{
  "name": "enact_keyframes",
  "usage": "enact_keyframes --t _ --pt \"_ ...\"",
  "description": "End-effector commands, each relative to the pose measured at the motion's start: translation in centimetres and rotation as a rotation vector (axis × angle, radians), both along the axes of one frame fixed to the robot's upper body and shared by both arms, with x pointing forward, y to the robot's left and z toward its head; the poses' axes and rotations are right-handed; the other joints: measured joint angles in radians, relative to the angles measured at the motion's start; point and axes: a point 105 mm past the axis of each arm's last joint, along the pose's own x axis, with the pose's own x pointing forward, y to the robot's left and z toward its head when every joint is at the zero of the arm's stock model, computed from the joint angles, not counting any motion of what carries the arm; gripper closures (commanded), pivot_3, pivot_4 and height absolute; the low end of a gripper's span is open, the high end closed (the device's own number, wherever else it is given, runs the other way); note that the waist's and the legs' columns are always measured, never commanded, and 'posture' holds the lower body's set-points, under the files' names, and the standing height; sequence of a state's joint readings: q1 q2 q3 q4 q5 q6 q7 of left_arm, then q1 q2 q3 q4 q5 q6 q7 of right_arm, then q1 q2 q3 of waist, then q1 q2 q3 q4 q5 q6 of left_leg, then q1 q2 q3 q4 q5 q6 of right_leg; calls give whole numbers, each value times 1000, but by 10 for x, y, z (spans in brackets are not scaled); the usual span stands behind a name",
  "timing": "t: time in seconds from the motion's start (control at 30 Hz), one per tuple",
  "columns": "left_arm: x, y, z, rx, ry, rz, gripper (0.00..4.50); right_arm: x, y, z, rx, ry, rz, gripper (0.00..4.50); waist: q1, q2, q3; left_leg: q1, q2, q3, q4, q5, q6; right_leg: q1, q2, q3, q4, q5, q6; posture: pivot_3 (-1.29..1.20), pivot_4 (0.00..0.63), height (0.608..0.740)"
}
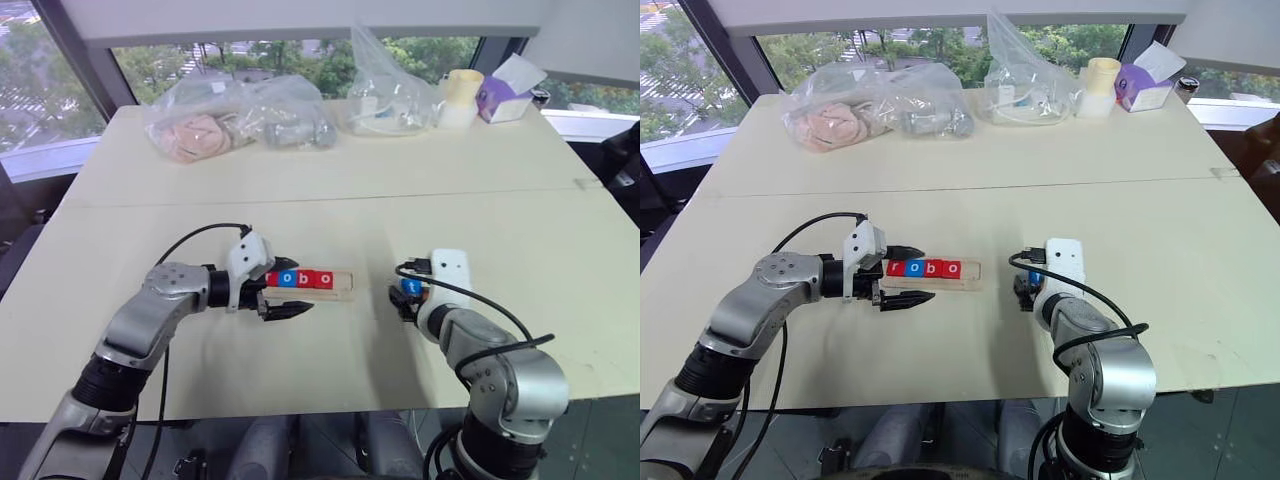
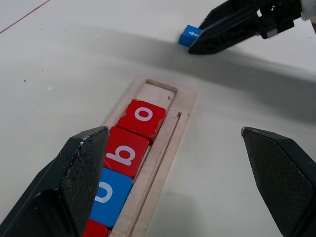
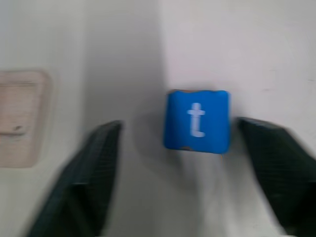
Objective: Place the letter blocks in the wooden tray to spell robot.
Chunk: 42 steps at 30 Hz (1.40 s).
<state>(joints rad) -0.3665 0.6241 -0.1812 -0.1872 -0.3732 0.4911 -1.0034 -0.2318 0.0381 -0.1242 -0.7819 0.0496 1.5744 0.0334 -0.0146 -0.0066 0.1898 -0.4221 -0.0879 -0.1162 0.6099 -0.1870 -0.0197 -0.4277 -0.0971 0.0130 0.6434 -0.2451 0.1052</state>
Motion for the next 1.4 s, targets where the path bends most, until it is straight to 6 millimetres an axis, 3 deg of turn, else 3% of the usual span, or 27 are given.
enact_keyframes --t 0.03,0.13,0.27,0.37,0.43,0.53,0.8,1.0,1.1,1.27,1.4 --pt "-2 2 9 7 -36 -17 0 5 -8 20 30 -108 -25 32 0 0 0 0 0 0 0 0 0 0 0 0 0 0 0 0 150 740" --pt "-5 5 15 6 -27 -36 0 13 -20 44 -1 -254 66 32 1 0 0 -1 0 0 0 0 0 0 0 0 -1 0 0 0 150 740" --pt "-14 6 26 15 -14 -108 0 13 -26 64 -58 -396 415 32 0 0 0 -2 0 0 0 -1 1 2 1 -2 -5 0 1 0 150 740" --pt "-21 7 30 55 -24 -166 0 14 -46 52 -231 -378 624 32 1 0 0 -2 0 0 -1 -1 2 4 1 -4 -10 0 1 0 150 740" --pt "-24 6 33 85 -41 -196 0 19 -63 46 -254 -360 699 32 -2 -1 1 -2 0 1 -1 -2 4 5 0 -4 -12 1 2 0 150 740" --pt "-29 5 40 95 -47 -220 0 11 -71 33 -281 -308 933 32 -1 -1 1 -2 0 3 0 -3 5 5 0 -2 -13 2 3 0 150 740" --pt "-29 5 39 101 -39 -193 0 19 -73 6 -348 -242 1179 32 1 -2 1 -2 1 2 2 -3 5 6 1 -2 -12 2 4 0 150 740" --pt "-30 7 38 102 -31 -169 0 32 -68 -2 -357 -256 1227 32 2 -2 1 -2 0 2 2 -3 5 6 0 -1 -12 2 4 0 150 740" --pt "-31 9 37 105 -26 -157 0 33 -69 0 -326 -262 1242 913 2 -2 1 -2 0 2 2 -3 5 6 0 -1 -12 3 4 0 150 740" --pt "-31 14 33 118 -17 -136 0 38 -63 8 -296 -295 1221 3402 3 -2 1 -2 0 2 2 -3 5 6 0 -1 -12 3 4 0 150 740" --pt "-28 21 31 132 -13 -111 0 39 -52 21 -262 -309 1214 3396 2 -1 1 -2 0 2 2 -3 5 6 0 -1 -12 3 4 0 150 740"
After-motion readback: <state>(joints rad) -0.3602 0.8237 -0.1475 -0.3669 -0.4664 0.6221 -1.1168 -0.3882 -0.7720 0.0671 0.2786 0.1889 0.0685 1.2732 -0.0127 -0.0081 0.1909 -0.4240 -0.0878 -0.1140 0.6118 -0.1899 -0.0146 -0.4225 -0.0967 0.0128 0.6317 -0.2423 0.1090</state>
